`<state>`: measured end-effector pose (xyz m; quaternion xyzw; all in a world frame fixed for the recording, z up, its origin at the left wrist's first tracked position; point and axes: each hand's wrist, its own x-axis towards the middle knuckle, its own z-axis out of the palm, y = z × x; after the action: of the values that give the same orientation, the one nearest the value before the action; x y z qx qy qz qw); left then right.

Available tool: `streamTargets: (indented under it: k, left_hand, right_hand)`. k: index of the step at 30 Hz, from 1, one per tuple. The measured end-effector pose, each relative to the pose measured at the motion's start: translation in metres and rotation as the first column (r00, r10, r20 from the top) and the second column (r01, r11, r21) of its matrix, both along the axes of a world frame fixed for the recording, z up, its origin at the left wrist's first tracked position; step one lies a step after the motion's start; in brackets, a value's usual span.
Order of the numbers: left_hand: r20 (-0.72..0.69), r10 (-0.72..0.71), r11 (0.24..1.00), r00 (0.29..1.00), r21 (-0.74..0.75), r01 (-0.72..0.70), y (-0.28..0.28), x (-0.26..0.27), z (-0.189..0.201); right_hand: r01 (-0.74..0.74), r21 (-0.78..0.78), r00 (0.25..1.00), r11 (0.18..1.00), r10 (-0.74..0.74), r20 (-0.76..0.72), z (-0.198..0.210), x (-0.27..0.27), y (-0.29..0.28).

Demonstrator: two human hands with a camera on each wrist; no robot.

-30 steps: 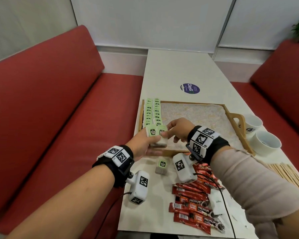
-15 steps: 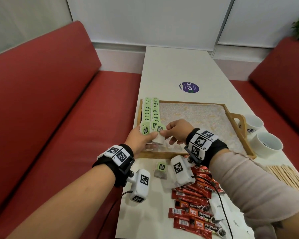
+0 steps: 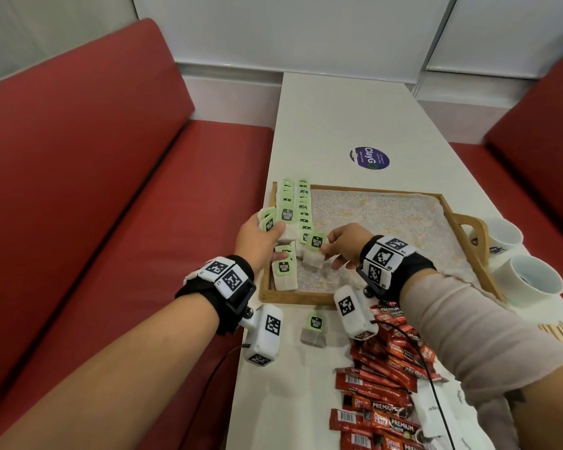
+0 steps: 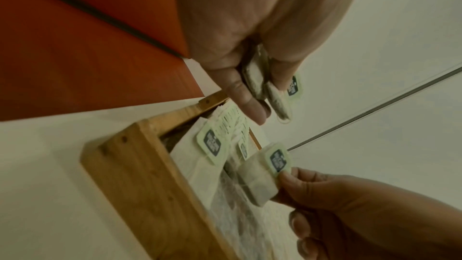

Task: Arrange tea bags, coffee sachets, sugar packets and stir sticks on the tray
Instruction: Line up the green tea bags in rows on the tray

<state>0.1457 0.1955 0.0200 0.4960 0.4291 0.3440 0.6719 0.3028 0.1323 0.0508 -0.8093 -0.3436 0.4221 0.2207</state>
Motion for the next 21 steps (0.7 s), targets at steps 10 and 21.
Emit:
streamTargets:
  k: [10,21]
  left_hand:
    - [-0.008,0.027,1.0,1.0,-0.003,-0.027,0.012,0.004,-0.008]
    - [0.016,0.033,0.999,0.999,-0.023,-0.033,0.018,0.005,-0.016]
  right_hand:
    - [-0.072,-0.114,0.995,0.991,0.08,0.063,-0.018,-0.001,0.027]
    - [-0.081,-0.242,0.97,0.967,0.132,0.205,-0.029,-0.006,0.044]
